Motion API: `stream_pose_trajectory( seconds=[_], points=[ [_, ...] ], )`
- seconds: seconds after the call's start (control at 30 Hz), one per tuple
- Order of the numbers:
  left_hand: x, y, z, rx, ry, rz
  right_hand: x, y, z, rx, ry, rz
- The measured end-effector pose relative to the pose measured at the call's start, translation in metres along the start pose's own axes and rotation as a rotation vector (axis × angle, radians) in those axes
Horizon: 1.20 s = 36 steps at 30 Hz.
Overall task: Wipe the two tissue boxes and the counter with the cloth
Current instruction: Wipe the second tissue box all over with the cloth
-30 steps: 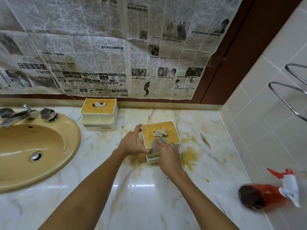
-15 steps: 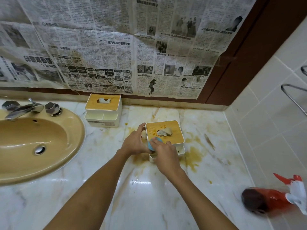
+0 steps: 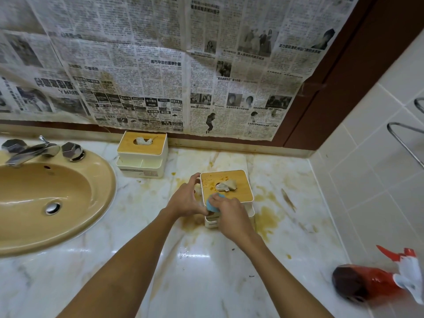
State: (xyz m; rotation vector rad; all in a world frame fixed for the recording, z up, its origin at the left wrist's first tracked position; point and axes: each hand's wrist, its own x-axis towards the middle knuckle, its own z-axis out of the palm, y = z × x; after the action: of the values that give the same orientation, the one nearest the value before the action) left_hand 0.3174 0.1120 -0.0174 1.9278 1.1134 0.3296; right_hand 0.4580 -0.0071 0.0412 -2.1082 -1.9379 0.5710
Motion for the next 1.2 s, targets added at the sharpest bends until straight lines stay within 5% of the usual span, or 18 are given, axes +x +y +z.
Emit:
stream_pose_trajectory(
  seconds=[0.1,0.23,0.4,0.6,1.2],
  points=[
    [0.002,-0.002,-0.001,-0.035,0.001,-0.01,0.019,-0.006,-0.033,0.244,0.014,-0.064],
    [0.008,-0.005,0.001,-0.043,-0.004,0.006,0.066,-0.002,-0.087,0.003,0.082,-0.164],
    [0.013,-0.015,0.004,-0.041,-0.028,-0.013,0.113,0.001,-0.097,-0.056,-0.23,-0.187],
    [0.014,-0.019,0.007,-0.034,-0.038,-0.06,0.133,-0.005,-0.073,-0.276,-0.43,-0.426],
    [0.013,-0.016,0.006,-0.01,-0.032,-0.099,0.164,0.052,-0.097,-0.386,-0.411,-0.169]
  ],
)
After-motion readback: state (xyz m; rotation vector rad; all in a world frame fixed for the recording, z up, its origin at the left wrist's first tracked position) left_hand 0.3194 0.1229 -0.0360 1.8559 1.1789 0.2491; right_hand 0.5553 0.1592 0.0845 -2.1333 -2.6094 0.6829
